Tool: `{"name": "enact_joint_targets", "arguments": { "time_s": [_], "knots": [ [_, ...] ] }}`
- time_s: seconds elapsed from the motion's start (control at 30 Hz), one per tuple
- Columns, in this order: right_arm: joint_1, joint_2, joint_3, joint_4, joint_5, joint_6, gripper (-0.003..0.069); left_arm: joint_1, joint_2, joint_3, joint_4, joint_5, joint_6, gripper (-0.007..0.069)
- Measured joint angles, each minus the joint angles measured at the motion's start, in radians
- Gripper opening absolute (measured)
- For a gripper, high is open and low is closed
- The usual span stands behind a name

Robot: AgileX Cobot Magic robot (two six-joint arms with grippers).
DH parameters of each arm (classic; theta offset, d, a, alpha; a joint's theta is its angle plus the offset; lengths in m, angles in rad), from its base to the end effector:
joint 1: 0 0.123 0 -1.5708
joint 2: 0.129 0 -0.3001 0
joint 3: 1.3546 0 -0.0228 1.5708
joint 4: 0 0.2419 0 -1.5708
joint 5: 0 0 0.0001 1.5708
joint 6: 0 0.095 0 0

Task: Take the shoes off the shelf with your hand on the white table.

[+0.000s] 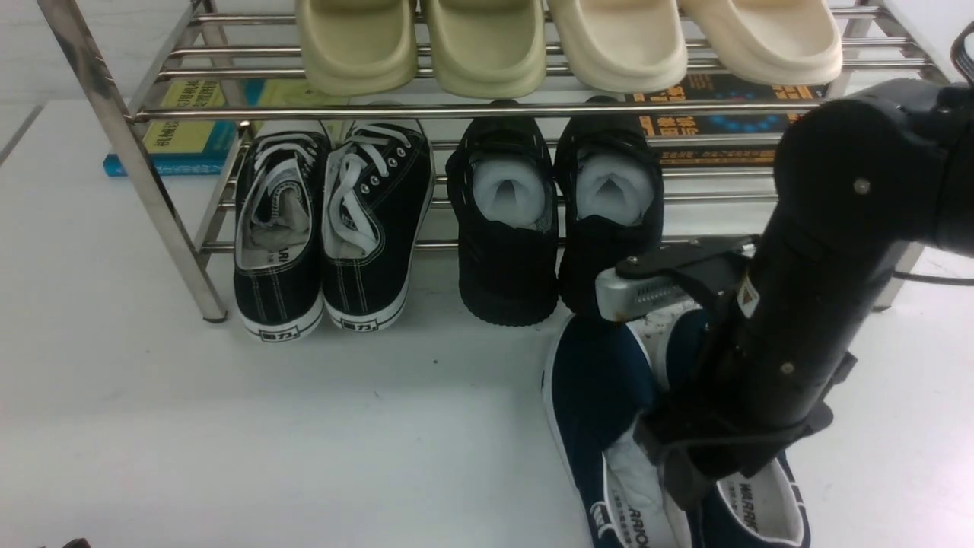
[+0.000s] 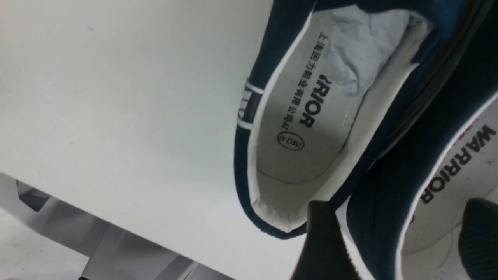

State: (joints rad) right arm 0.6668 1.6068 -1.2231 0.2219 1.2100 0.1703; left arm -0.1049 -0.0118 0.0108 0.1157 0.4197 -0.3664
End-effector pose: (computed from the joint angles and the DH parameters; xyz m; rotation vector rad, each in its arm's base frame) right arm 0.2189 0.1972 0.2774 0.6524 -3.0268 -0.3387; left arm 0.0310 0.0012 0.1714 -0.1801 1.8961 -0.2035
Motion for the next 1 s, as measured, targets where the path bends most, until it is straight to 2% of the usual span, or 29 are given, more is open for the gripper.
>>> {"name": "enact_joint_targets", "arguments": {
  "time_s": [0.17, 0.3, 0.67, 0.9, 0.93, 0.97, 1.0],
  "knots": [
    [0.097, 0.0, 0.042, 0.016, -0.029, 0.0, 0.0458, 0.0, 0.0, 0.0, 0.0, 0.0, 0.0, 0.024],
    [0.163, 0.0, 0.05, 0.01, -0.121, 0.004, 0.0458, 0.0, 0.0, 0.0, 0.0, 0.0, 0.0, 0.024],
    [0.167, 0.108, 0.05, -0.073, -0.248, 0.06, 0.0419, 0.0, 0.0, 0.0, 0.0, 0.0, 0.0, 0.024],
    [0.167, 0.158, 0.05, -0.052, -0.26, 0.063, 0.0315, 0.0, 0.0, 0.0, 0.0, 0.0, 0.0, 0.024],
    [0.167, 0.162, 0.05, -0.047, -0.26, 0.063, 0.0244, 0.0, 0.0, 0.0, 0.0, 0.0, 0.0, 0.024],
    [0.167, 0.164, 0.05, -0.042, -0.26, 0.063, 0.0218, 0.0, 0.0, 0.0, 0.0, 0.0, 0.0, 0.024],
    [0.167, 0.164, 0.05, -0.035, -0.262, 0.063, 0.0161, 0.0, 0.0, 0.0, 0.0, 0.0, 0.0, 0.024]
  ]
}}
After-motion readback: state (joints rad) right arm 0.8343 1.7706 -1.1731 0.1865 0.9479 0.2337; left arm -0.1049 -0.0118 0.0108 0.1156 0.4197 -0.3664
